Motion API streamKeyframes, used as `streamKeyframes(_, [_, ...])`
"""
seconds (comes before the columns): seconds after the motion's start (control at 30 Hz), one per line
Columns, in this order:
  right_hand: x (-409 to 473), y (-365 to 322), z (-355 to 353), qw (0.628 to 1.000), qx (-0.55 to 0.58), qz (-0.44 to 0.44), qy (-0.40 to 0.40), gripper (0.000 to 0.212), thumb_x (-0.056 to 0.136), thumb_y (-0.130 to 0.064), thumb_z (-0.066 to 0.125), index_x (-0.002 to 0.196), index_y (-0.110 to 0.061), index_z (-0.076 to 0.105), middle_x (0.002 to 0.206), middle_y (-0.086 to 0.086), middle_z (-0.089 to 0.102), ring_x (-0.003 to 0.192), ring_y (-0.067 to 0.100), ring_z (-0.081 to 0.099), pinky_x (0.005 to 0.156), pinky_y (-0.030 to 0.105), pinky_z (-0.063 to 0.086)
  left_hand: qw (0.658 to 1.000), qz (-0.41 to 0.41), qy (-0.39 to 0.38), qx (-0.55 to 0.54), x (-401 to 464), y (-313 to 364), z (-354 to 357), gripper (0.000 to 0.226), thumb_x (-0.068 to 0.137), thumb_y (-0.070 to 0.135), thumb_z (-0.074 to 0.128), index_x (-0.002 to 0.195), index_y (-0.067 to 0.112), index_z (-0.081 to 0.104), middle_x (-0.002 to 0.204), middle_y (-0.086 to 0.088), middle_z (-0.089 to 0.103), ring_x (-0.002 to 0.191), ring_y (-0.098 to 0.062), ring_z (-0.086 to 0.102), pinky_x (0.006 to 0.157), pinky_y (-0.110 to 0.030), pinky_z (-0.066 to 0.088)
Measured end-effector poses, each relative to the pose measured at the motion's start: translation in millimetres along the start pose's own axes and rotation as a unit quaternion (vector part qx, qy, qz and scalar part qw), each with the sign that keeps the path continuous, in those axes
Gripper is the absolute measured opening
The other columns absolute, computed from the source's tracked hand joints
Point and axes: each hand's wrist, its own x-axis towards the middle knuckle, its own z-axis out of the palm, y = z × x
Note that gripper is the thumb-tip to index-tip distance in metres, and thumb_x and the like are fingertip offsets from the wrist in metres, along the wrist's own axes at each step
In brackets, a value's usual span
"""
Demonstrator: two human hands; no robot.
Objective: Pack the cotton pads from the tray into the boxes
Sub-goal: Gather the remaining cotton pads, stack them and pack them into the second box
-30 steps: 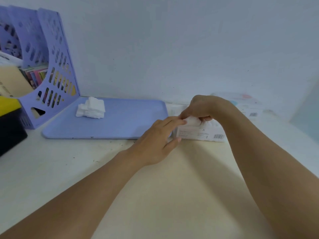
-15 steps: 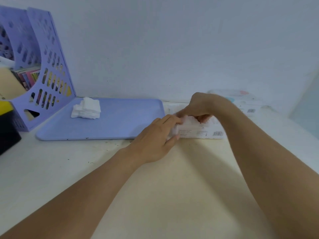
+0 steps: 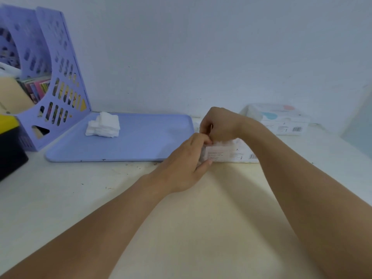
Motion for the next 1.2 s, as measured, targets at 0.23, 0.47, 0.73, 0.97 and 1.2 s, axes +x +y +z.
streamKeyframes(0.23, [-9,-9,-2,0.979,-0.158,0.069,-0.107,0.029,0.100,-0.030,0.046,0.077,-0.016,0.058,0.085,0.002,0.060,0.072,0.019,0.055,0.065,0.029,0.043,0.999,-0.038,-0.008,-0.031,2,-1,-4,0.032,0.098,0.022,0.053,0.120,0.029,0.031,0.105,-0.004,0.064,0.090,-0.023,0.065,0.079,-0.045,0.057])
streamKeyframes(0.47, [-23,-39,-25,0.996,-0.038,-0.025,0.070,0.030,0.099,-0.023,0.049,0.097,-0.013,0.077,0.096,0.003,0.062,0.095,0.023,0.060,0.078,0.033,0.045,0.952,-0.082,0.179,-0.233,4,-16,-55,0.033,0.089,0.025,0.063,0.122,0.029,0.061,0.120,0.012,0.068,0.102,-0.006,0.067,0.088,-0.026,0.054])
streamKeyframes(0.73, [69,-153,57,0.935,0.338,-0.075,0.079,0.036,0.103,-0.032,0.052,0.135,-0.018,0.059,0.124,0.004,0.060,0.103,0.019,0.055,0.103,0.044,0.050,0.816,-0.410,0.404,-0.055,-49,-134,-154,0.055,0.102,0.028,0.052,0.153,0.014,0.037,0.157,-0.004,0.042,0.136,-0.026,0.046,0.104,-0.039,0.043])
streamKeyframes(0.97, [158,-198,83,0.940,0.334,-0.041,-0.059,0.044,0.103,-0.010,0.044,0.146,-0.012,0.049,0.138,0.011,0.055,0.112,0.026,0.054,0.094,0.036,0.047,0.813,-0.507,0.266,-0.103,-43,-190,-155,0.054,0.105,0.028,0.039,0.153,0.007,0.030,0.148,-0.022,0.043,0.124,-0.041,0.050,0.097,-0.045,0.044])
streamKeyframes(1.2, [191,-186,79,0.904,0.367,-0.058,-0.210,0.060,0.080,0.003,0.056,0.138,-0.014,0.057,0.113,0.008,0.063,0.097,0.023,0.058,0.071,0.023,0.048,0.836,-0.479,0.198,-0.180,-35,-189,-146,0.061,0.089,0.029,0.047,0.144,0.006,0.041,0.136,-0.020,0.053,0.114,-0.034,0.055,0.084,-0.035,0.042])
